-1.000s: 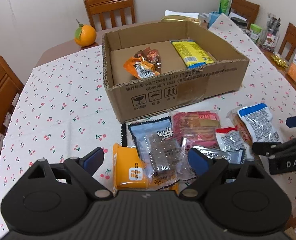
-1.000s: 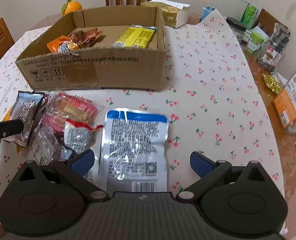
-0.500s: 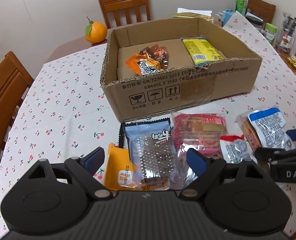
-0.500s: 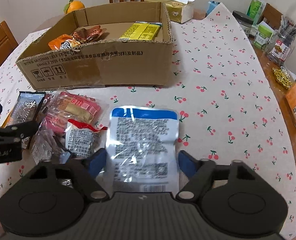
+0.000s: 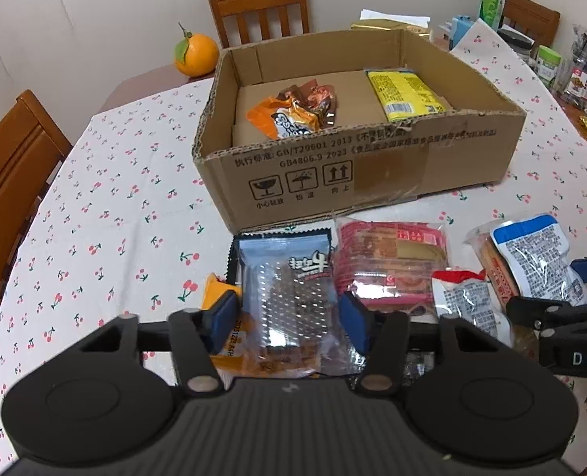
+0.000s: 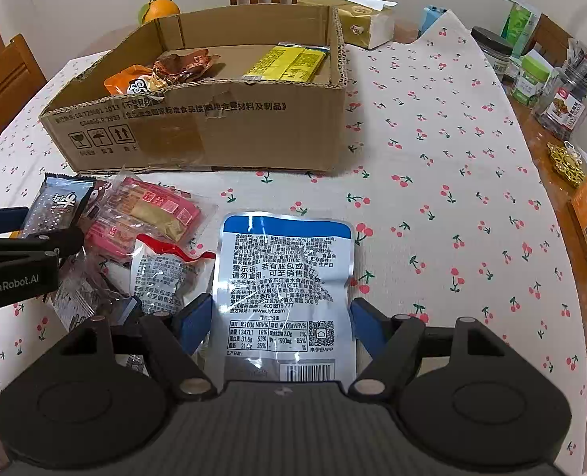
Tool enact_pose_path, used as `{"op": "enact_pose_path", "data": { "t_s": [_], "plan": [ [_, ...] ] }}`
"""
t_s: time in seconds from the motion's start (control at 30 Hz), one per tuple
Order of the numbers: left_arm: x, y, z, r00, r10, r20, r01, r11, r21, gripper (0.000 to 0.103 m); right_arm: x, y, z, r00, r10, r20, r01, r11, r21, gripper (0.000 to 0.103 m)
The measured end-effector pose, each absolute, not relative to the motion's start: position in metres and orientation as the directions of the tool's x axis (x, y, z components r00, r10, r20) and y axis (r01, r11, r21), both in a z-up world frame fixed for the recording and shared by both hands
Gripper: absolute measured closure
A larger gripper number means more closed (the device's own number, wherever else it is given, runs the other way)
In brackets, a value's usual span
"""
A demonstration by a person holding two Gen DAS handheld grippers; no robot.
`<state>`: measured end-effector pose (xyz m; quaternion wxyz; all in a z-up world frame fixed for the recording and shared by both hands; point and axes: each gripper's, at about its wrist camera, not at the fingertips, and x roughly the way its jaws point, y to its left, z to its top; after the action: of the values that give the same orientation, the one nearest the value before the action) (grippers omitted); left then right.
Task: Organize snacks
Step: 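Grasp the white-and-blue pouch with the right gripper while the left gripper grasps the grey foil packet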
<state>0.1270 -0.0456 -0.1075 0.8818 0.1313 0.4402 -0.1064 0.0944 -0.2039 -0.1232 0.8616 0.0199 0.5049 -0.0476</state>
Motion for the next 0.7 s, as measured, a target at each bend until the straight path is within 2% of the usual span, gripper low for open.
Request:
{"op": "enact_pose_path", "data": {
  "t_s": [0.3,0.7],
  "plan": [
    [0.126,-0.044,-0.104,0.585,-0.090,-0.806,0.312,0.942,0.122,0.058,0.095,-0.205,-0.122,0.488,-0.051,-0.872,0.093,0.996,-0.006,0.024],
    [0.123,-0.039,-0.089,0.584,-0.138,-0.800,0.369,0.923,0.109,0.058,0.091,-0.209,-0.111,0.494,-0.029,-0.869,0.085,0.996,0.015,0.024]
  ]
}}
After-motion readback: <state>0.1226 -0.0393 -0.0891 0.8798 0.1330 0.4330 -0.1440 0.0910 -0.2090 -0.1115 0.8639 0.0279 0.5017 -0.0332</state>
